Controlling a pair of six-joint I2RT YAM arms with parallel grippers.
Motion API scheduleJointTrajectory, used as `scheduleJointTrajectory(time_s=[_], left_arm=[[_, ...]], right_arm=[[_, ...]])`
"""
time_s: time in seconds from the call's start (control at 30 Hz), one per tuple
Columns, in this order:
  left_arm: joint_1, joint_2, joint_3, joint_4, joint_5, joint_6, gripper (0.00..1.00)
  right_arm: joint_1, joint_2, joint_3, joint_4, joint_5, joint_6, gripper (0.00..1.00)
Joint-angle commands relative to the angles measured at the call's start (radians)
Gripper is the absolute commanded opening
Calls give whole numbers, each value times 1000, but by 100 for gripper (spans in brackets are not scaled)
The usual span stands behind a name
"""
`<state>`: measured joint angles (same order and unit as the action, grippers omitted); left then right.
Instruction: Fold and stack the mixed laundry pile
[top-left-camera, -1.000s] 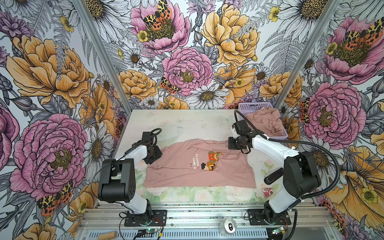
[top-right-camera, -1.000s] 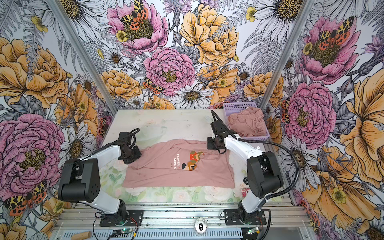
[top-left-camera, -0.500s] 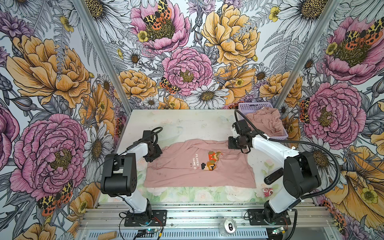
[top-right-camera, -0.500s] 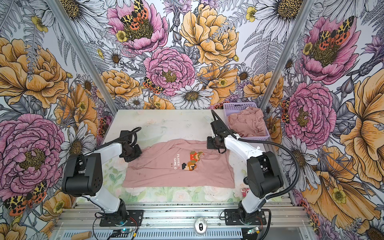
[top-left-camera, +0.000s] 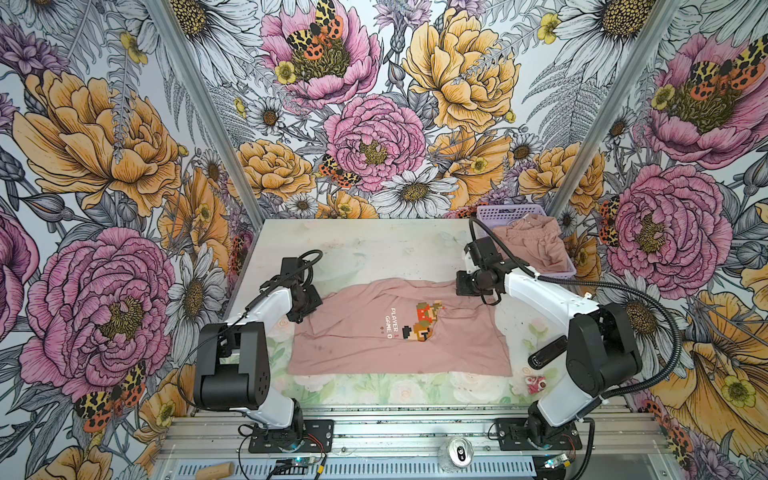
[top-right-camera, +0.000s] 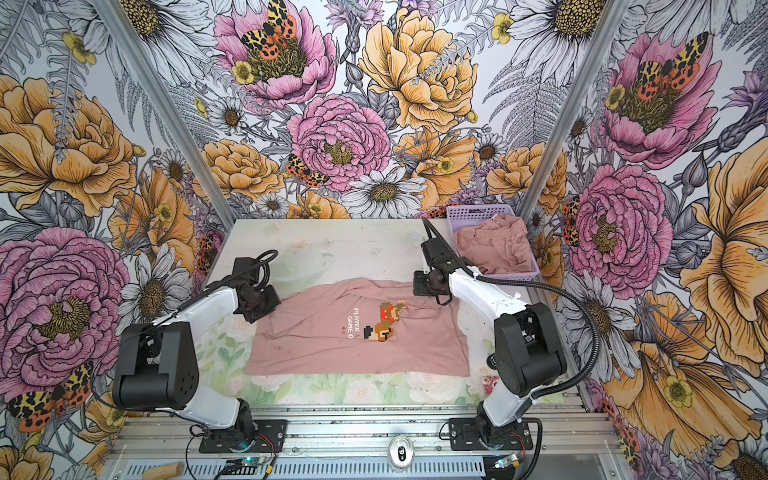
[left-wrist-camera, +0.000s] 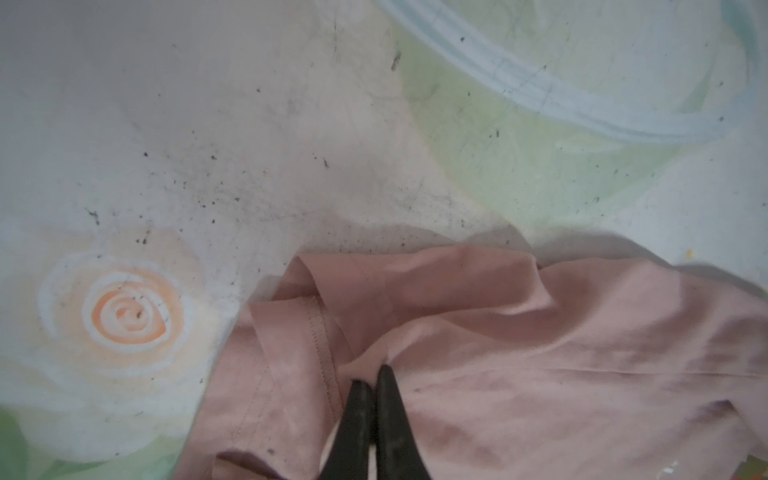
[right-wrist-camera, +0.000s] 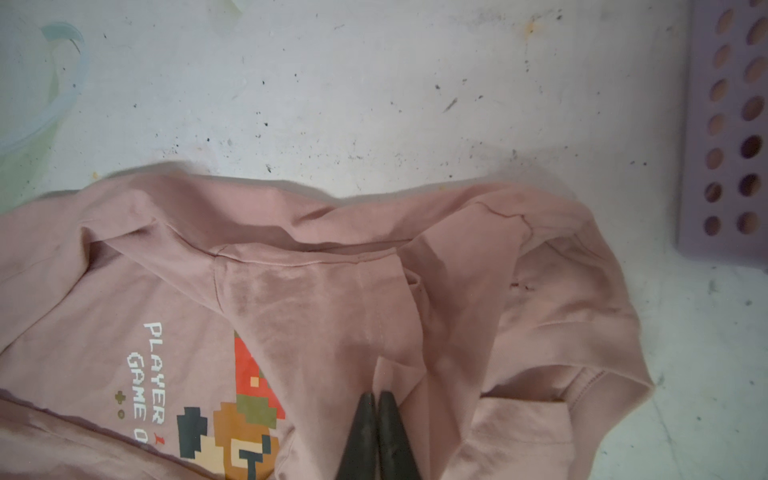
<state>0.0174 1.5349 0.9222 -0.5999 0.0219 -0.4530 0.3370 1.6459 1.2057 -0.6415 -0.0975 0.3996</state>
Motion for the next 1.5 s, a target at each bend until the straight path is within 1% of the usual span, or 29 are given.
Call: scheduleJointTrajectory(time_s=[0.0, 0.1, 0.3, 0.53, 0.7, 0.9, 0.97, 1.07, 1.13, 1.27, 1.4, 1.47], left_arm=[[10, -24, 58, -27, -22, 19, 0], [15, -19, 109, -37, -16, 27, 0], [48, 38, 256, -46, -8, 61, 0], [69, 141, 435, -43, 6, 92, 0], [81, 199, 510, -24, 19, 97, 0], [95, 260, 557, 0, 45, 99, 0], [100, 276, 574, 5, 55, 100, 0], [112, 348, 615, 5, 98, 100, 0], [120, 374, 642, -2, 138, 84, 0], [117, 392, 677, -10, 155, 85, 0], [120, 476, 754, -48, 191, 102, 10], [118, 511, 780, -48, 191, 99, 13]], right_arm=[[0, 1, 48, 20, 24, -8, 0], [-12, 17, 84, 20, 26, -20, 0], [-60, 64, 187, 20, 22, -44, 0], [-114, 183, 380, 22, 40, -70, 0], [-128, 284, 519, 22, 58, -94, 0], [-132, 396, 654, 22, 56, -108, 0], [-133, 430, 684, 22, 52, -114, 0], [-131, 469, 718, 21, 53, -123, 0], [-132, 479, 731, 22, 61, -127, 0], [-132, 479, 735, 22, 75, -130, 0], [-131, 498, 741, 22, 64, -131, 0], [-129, 508, 747, 22, 63, -131, 0]])
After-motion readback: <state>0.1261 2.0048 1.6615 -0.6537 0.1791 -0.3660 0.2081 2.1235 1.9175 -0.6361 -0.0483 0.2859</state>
